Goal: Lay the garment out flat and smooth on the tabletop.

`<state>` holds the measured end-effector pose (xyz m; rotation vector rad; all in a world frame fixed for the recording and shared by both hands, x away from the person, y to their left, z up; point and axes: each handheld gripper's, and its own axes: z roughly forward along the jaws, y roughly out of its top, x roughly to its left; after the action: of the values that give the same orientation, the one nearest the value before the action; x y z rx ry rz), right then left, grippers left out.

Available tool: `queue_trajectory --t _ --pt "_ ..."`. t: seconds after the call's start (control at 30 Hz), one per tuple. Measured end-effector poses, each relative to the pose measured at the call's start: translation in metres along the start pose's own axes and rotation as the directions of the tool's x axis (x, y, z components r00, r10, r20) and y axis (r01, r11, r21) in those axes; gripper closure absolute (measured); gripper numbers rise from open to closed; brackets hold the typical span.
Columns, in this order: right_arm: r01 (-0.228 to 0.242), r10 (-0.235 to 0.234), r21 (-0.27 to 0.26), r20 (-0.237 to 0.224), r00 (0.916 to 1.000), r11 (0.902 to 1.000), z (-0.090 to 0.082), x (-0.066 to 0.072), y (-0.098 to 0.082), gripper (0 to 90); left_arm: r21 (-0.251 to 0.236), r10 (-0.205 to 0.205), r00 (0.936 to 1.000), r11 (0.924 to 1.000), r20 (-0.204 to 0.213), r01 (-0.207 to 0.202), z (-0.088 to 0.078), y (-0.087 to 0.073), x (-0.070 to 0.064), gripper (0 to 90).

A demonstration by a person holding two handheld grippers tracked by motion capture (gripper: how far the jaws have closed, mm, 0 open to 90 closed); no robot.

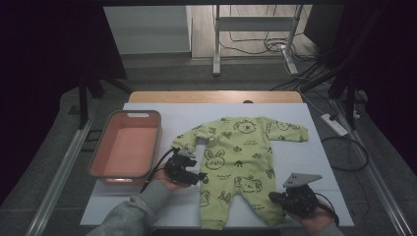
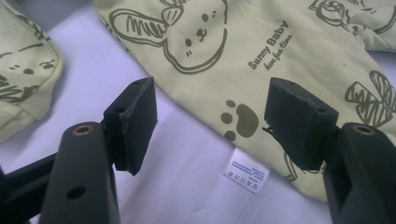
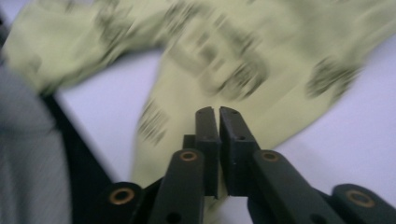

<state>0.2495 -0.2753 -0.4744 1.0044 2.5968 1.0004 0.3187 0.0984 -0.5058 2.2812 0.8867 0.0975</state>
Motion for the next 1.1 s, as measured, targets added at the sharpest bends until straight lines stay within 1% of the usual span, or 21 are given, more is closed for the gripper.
queue_trajectory --t 0.07,0.1,0.13,0.17,0.2,0.23,0.27,0.3,0.37,0.4,0.43,0.57,0.6,0.63,0.67,0.73,0.8,0.87,0.93,1.03,1.1 --pt "-0.011 0.011 -0.034 0.015 0.9998 0.9993 0.003 -0.011 0.009 80.4 0.000 0.000 1.0000 1.0000 0.002 0.000 0.000 0.000 0.000 34.8" --pt "-0.007 0.008 -0.038 0.026 0.9996 0.9992 0.006 -0.015 0.013 76.9 0.000 0.000 1.0000 1.0000 0.002 0.000 0.000 0.000 0.000 34.8" --pt "-0.007 0.008 -0.038 0.026 0.9996 0.9992 0.006 -0.015 0.013 76.9 0.000 0.000 1.0000 1.0000 0.003 0.000 0.000 0.000 0.000 34.8" --pt "0.000 0.001 -0.040 0.040 0.9992 0.9992 0.010 -0.019 0.016 69.6 -0.002 -0.001 1.0000 1.0000 0.004 0.001 0.000 0.000 0.000 34.8" --pt "-0.019 0.024 -0.065 0.082 0.9963 0.9977 0.026 -0.036 0.026 68.5 -0.003 -0.001 1.0000 1.0000 0.003 0.001 0.000 0.000 0.000 34.7" --pt "-0.027 0.034 -0.076 0.097 0.9947 0.9968 0.031 -0.042 0.029 66.7 -0.006 -0.002 1.0000 1.0000 0.002 0.002 0.000 0.000 0.000 34.8" --pt "-0.035 0.044 -0.086 0.107 0.9933 0.9957 0.035 -0.047 0.031 64.2 -0.010 -0.007 1.0000 0.9999 0.003 0.007 -0.001 0.000 0.001 34.7" --pt "-0.055 0.067 -0.099 0.125 0.9899 0.9936 0.040 -0.053 0.035 61.4 -0.009 -0.010 0.9999 0.9999 0.005 0.010 -0.001 0.000 0.001 34.9" --pt "-0.071 0.084 -0.100 0.131 0.9879 0.9925 0.046 -0.059 0.039 60.9 -0.009 -0.012 0.9999 0.9999 0.011 0.012 0.000 0.000 0.001 37.0" --pt "-0.071 0.084 -0.100 0.131 0.9879 0.9925 0.046 -0.059 0.039 60.9 -0.004 -0.010 0.9996 0.9999 0.027 0.011 0.002 0.000 0.000 37.0" --pt "-0.077 0.092 -0.090 0.178 0.9797 0.9930 0.053 -0.066 0.041 57.4 0.002 -0.007 0.9996 1.0000 0.027 0.007 0.004 0.000 -0.001 38.3" --pt "-0.143 0.162 -0.101 0.214 0.9633 0.9845 0.058 -0.080 0.040 47.6 0.011 -0.012 0.9998 0.9999 0.014 0.012 0.011 0.002 -0.001 37.7" --pt "-0.147 0.165 -0.099 0.212 0.9631 0.9842 0.059 -0.081 0.040 47.2 0.011 -0.012 0.9998 0.9999 0.014 0.012 0.011 0.002 -0.001 37.2" --pt "-0.147 0.165 -0.099 0.212 0.9631 0.9842 0.059 -0.081 0.040 47.2 0.011 -0.022 0.9997 0.9997 0.007 0.022 0.015 0.003 -0.001 37.2" --pt "-0.172 0.186 -0.091 0.180 0.9659 0.9809 0.062 -0.084 0.037 47.4 0.014 -0.025 0.9997 0.9996 0.007 0.025 0.016 0.004 -0.001 38.4" --pt "-0.164 0.175 -0.075 0.175 0.9689 0.9836 0.065 -0.082 0.037 49.4 0.017 -0.033 0.9994 0.9993 0.014 0.033 0.019 0.004 0.000 41.9" --pt "-0.165 0.175 -0.072 0.157 0.9720 0.9836 0.068 -0.082 0.036 53.9 0.021 -0.033 0.9993 0.9992 0.015 0.033 0.024 0.005 0.001 44.9" --pt "-0.157 0.167 -0.068 0.167 0.9717 0.9852 0.071 -0.081 0.037 58.0 0.031 -0.037 0.9992 0.9988 0.012 0.037 0.028 0.006 0.002 46.4" --pt "-0.164 0.173 -0.066 0.171 0.9700 0.9843 0.072 -0.081 0.036 65.5 0.031 -0.037 0.9993 0.9988 0.004 0.037 0.031 0.007 0.001 46.7" --pt "-0.154 0.160 -0.048 0.178 0.9709 0.9869 0.075 -0.079 0.035 76.4 0.034 -0.008 0.9994 0.9994 -0.033 0.009 0.031 0.009 -0.002 52.4" --pt "-0.153 0.159 -0.049 0.167 0.9732 0.9870 0.077 -0.079 0.033 83.9 0.034 0.022 0.9982 0.9992 -0.056 -0.020 0.032 0.008 -0.004 62.5"
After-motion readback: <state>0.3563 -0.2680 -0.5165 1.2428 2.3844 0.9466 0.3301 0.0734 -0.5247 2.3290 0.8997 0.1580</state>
